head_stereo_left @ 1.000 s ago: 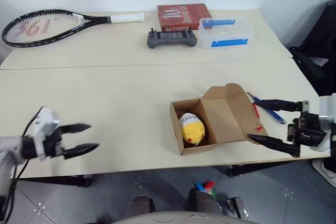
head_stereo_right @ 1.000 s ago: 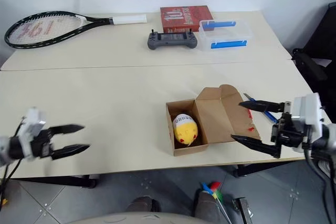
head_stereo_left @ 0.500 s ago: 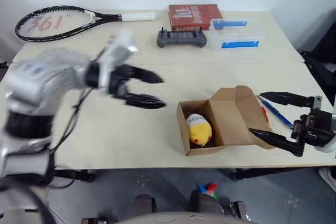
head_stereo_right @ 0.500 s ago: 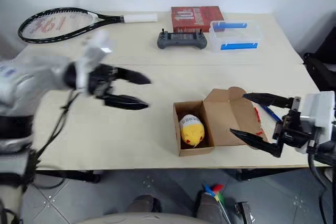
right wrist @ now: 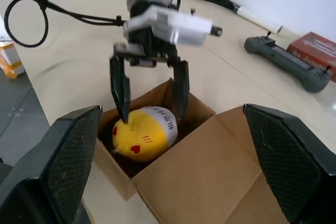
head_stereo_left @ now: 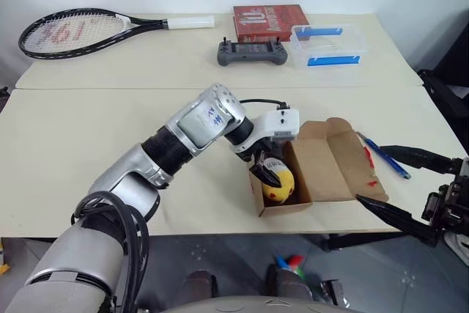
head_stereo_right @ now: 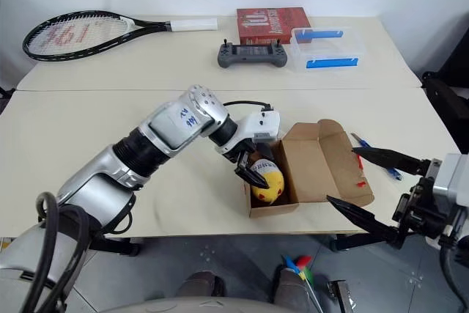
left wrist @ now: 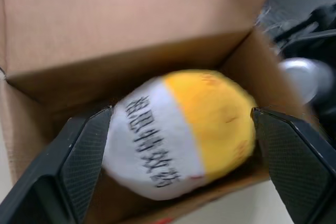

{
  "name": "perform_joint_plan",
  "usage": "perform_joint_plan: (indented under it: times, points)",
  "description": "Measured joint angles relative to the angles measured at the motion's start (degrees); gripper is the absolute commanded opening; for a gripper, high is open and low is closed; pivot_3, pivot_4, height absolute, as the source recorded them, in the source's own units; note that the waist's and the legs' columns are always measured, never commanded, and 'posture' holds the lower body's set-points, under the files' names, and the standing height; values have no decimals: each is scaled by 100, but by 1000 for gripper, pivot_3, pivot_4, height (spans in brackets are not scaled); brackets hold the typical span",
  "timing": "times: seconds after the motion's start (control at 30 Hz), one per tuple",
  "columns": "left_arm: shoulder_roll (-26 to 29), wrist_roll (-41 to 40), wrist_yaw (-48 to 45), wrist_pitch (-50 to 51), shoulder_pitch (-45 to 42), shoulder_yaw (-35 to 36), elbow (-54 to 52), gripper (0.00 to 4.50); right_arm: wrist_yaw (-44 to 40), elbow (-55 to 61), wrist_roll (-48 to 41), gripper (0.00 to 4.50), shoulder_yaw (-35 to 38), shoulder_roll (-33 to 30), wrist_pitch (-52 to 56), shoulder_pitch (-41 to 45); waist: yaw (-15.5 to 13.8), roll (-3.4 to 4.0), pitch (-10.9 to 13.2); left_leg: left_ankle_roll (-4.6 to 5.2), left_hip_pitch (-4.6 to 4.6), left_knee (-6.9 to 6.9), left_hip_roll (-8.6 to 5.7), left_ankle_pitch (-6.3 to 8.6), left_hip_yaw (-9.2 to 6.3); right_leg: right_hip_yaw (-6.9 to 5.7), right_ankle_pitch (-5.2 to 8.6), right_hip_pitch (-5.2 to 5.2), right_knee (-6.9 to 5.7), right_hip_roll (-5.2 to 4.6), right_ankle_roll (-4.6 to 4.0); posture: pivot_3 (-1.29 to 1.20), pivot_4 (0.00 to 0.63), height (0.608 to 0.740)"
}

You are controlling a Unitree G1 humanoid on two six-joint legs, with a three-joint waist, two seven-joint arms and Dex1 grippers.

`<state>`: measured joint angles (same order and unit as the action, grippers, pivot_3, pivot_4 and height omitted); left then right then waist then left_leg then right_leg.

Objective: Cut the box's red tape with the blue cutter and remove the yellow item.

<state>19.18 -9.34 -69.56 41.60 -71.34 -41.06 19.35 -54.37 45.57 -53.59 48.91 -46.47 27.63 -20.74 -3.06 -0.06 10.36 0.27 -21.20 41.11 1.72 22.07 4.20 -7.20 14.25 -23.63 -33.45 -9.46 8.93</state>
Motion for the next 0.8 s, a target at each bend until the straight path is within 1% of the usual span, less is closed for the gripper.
perform_joint_plan:
  times: [0.03,0.17,0.3,0.43,0.6,0.67,0.8]
  points:
    - [-63,92,7,-75,0,-3,98,4493,75,91,-38,4500,59,67,-1,-65,-16,0,0,0,0,0,0,0,-3,-1,0,1,0,0,0,0,150,740]
    - [-240,512,-90,-581,15,-132,285,3662,341,464,-151,4500,156,345,-16,-508,-31,-1,0,3,-1,0,-1,1,-4,-1,0,1,1,0,0,0,150,740]
    - [-303,768,-175,-951,33,-175,449,2397,436,585,-172,4500,157,367,-46,-704,-10,-1,0,5,1,6,0,1,-2,4,0,3,-1,0,-1,0,150,740]
    - [-351,979,-120,-1409,65,-132,713,1246,521,626,-172,4500,86,367,-132,-730,-3,-1,0,7,3,10,0,0,-3,13,1,4,-5,0,-2,0,150,740]
    - [-465,1151,331,-2104,109,329,1291,9,656,625,-173,4500,-250,367,-174,-557,-3,-1,1,10,2,15,-1,0,-3,17,0,4,-7,0,-2,0,150,740]
    - [-453,990,330,-2121,198,798,1397,9,712,620,-174,4500,-484,368,-200,-459,3,-1,0,10,1,14,-1,1,-3,17,0,2,-11,0,-2,0,150,740]
    - [-277,347,-26,-2110,392,1744,1340,9,724,565,-222,4500,-861,329,-242,-137,13,-1,0,10,0,12,-1,1,-5,14,0,-1,-14,0,-1,0,150,740]
